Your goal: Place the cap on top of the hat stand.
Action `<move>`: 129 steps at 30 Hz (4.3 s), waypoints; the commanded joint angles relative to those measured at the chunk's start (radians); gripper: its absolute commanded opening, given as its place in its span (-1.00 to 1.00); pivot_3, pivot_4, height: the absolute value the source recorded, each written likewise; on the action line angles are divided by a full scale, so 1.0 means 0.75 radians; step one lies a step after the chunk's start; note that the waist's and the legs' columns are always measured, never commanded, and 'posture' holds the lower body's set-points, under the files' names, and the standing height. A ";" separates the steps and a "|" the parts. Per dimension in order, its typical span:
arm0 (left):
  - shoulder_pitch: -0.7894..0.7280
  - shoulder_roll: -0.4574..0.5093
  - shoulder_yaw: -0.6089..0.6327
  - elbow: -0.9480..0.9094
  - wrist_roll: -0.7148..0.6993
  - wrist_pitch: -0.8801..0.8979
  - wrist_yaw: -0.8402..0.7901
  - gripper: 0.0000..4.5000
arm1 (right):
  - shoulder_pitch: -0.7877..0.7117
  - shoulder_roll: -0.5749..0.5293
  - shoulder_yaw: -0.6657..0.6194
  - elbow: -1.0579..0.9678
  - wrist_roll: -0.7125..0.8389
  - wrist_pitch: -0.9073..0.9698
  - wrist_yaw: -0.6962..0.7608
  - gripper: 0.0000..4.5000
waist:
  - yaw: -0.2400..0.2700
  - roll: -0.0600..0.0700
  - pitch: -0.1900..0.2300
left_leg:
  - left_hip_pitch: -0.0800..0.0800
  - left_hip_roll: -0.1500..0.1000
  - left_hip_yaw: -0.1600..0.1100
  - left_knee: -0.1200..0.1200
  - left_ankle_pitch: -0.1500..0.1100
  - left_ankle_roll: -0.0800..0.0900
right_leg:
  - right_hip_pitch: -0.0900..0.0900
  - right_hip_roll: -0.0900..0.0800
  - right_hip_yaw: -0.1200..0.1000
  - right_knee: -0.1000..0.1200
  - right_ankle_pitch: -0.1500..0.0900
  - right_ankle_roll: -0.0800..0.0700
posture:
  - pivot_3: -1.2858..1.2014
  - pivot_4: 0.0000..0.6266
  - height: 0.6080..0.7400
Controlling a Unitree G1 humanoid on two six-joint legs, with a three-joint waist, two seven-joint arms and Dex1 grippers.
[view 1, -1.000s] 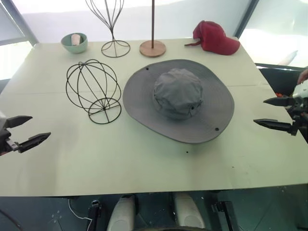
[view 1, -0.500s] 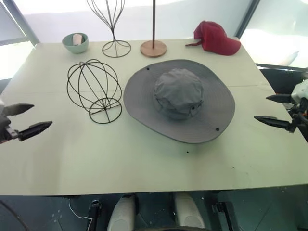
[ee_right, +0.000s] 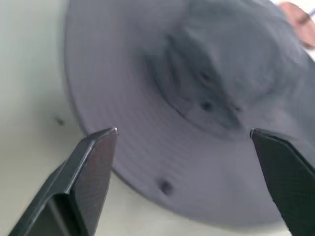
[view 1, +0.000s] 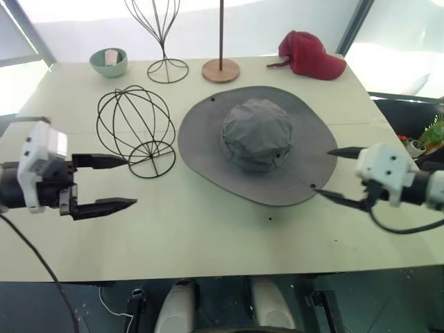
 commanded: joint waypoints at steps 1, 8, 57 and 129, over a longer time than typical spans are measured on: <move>-0.051 0.006 -0.069 -0.015 -0.006 -0.014 -0.010 1.00 | 0.055 0.013 0.056 -0.157 -0.059 0.057 -0.093 0.96 | 0.002 0.000 0.000 | -0.001 0.000 0.000 0.001 0.000 0.000 | 0.000 0.000 0.000 0.000 0.000 0.000 | 0.03 -0.52 1.00; -0.134 -0.022 -0.201 -0.019 0.014 -0.034 0.012 1.00 | 0.212 0.015 0.317 -0.103 -0.508 -0.193 -0.266 0.96 | 0.003 -0.003 -0.001 | -0.003 0.000 0.000 0.002 -0.001 0.001 | -0.001 0.000 0.000 -0.001 0.000 0.000 | 0.03 -0.52 1.00; -0.063 -0.156 0.399 -0.071 -0.272 0.244 0.528 1.00 | -1.409 0.657 0.527 1.037 -0.493 -0.402 -0.212 -0.98 | -0.037 -0.007 0.000 | 0.007 0.000 -0.001 0.002 -0.001 0.003 | -0.002 0.001 0.001 0.016 0.000 0.000 | 0.03 -0.52 1.00; 0.806 -0.194 1.270 0.056 -0.365 0.230 0.597 1.00 | -1.174 0.915 1.214 1.571 -1.648 -1.430 -1.113 -0.98 | -0.070 -0.012 -0.003 | -0.011 0.001 0.000 0.001 0.001 -0.001 | -0.025 0.001 0.000 0.024 0.000 -0.004 | 0.03 -0.52 1.00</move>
